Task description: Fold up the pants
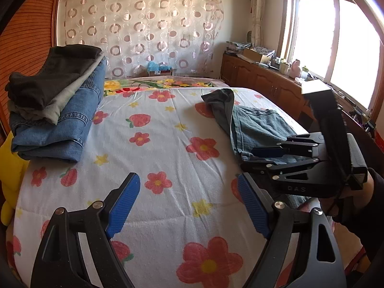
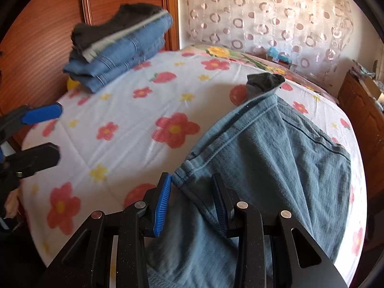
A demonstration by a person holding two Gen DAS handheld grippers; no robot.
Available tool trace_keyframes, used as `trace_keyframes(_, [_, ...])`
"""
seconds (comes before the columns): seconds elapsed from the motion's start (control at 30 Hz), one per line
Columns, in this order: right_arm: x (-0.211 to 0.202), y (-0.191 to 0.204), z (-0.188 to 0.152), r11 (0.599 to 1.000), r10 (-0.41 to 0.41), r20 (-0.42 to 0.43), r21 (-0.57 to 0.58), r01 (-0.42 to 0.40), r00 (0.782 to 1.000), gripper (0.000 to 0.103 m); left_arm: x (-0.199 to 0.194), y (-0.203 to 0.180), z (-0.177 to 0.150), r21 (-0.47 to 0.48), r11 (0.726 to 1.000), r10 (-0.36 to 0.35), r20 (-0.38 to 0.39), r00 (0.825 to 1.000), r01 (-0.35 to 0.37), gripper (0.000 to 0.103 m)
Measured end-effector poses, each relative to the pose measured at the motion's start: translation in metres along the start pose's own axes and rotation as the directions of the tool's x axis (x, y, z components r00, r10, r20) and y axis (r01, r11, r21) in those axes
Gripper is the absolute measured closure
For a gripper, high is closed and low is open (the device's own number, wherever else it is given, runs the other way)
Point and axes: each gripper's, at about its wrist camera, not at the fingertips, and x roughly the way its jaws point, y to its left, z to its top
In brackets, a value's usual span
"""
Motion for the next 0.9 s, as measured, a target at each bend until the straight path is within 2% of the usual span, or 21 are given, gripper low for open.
trace_keyframes(0.13, [0.003, 0.002, 0.007, 1.000, -0.021, 0.006, 0.001, 0.021, 1.000, 0.069, 0.001, -0.003, 0.000, 0.007, 1.000, -0.004, -0.006, 1.000, 0.004, 0.019])
trace_keyframes(0.17, [0.003, 0.002, 0.008, 1.000, -0.012, 0.018, 0.005, 0.012, 1.000, 0.081, 0.002, -0.003, -0.001, 0.008, 1.000, -0.006, -0.008, 1.000, 0.006, 0.019])
trace_keyframes(0.2, [0.000, 0.002, 0.008, 1.000, -0.002, 0.029, 0.008, 0.002, 1.000, 0.085, 0.003, -0.003, -0.001, 0.009, 1.000, -0.007, -0.009, 1.000, 0.007, 0.019])
trace_keyframes(0.33, [-0.015, -0.004, 0.011, 0.999, 0.016, 0.097, 0.041, -0.021, 0.995, 0.092, 0.005, -0.005, -0.002, 0.014, 1.000, -0.010, -0.013, 1.000, 0.010, 0.019])
trace_keyframes(0.47, [-0.025, -0.014, 0.011, 0.998, -0.019, 0.131, 0.068, 0.010, 0.991, 0.095, 0.007, -0.007, -0.003, 0.013, 1.000, -0.017, -0.017, 1.000, 0.017, 0.019])
trace_keyframes(0.7, [-0.032, -0.026, 0.010, 0.997, -0.027, 0.153, 0.082, 0.015, 0.988, 0.096, 0.012, -0.015, -0.004, 0.032, 0.999, -0.032, -0.033, 0.999, 0.033, 0.019])
trace_keyframes(0.9, [-0.034, -0.041, 0.024, 0.994, -0.099, 0.151, 0.054, 0.092, 0.984, 0.096, 0.026, -0.028, 0.003, 0.064, 0.996, -0.054, -0.049, 0.997, 0.057, 0.019])
